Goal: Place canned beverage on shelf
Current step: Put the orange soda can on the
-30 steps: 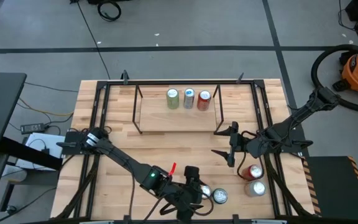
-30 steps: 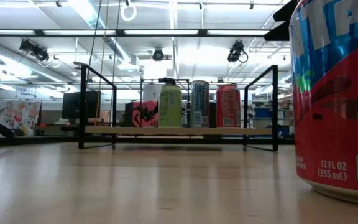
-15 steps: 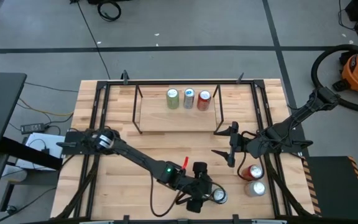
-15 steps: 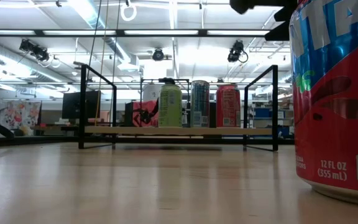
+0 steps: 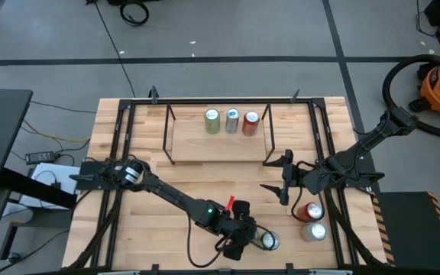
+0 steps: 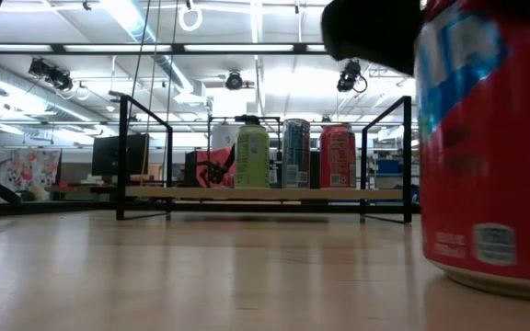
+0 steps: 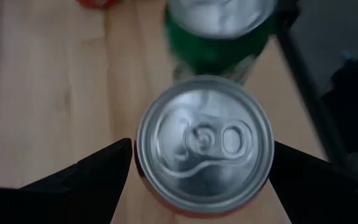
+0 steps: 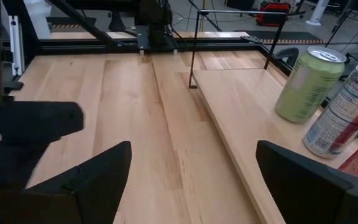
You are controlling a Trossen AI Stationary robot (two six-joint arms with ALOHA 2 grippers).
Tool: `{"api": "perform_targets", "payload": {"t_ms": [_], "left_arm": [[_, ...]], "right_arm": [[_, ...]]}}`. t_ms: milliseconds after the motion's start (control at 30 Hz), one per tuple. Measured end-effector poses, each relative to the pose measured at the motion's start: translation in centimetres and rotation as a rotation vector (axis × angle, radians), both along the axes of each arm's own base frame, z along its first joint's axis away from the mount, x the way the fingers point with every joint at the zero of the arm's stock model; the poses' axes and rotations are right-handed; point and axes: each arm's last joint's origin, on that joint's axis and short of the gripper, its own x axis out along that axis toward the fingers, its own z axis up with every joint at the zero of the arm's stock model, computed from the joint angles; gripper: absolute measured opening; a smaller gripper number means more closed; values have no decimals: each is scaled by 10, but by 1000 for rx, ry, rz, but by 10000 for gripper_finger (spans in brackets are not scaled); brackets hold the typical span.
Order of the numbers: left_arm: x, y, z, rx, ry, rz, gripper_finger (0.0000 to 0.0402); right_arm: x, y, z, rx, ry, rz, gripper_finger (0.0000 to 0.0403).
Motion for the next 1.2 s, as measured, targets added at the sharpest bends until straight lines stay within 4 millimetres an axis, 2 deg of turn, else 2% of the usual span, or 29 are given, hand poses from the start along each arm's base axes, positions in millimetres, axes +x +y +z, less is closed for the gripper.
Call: {"api": "perform_targets", "payload": {"t_ms": [200,700,800,1000,1200], "left_arm": [[2,13,-2,50,20,70,369],[0,58,-12,164,210,197,368],[-3,56,-6,154,209,188,368],[-2,40,7,60,153,183,368],[5,41,8,-100,128,268,382]], "right_arm": [[0,0,0,1,0,0,356],[-1,3,0,5,0,19,356],[-2,3,0,3,0,20,356],[-2,3,0,-3,1,18,356],[-1,3,1,-1,-5,17,356]]}}
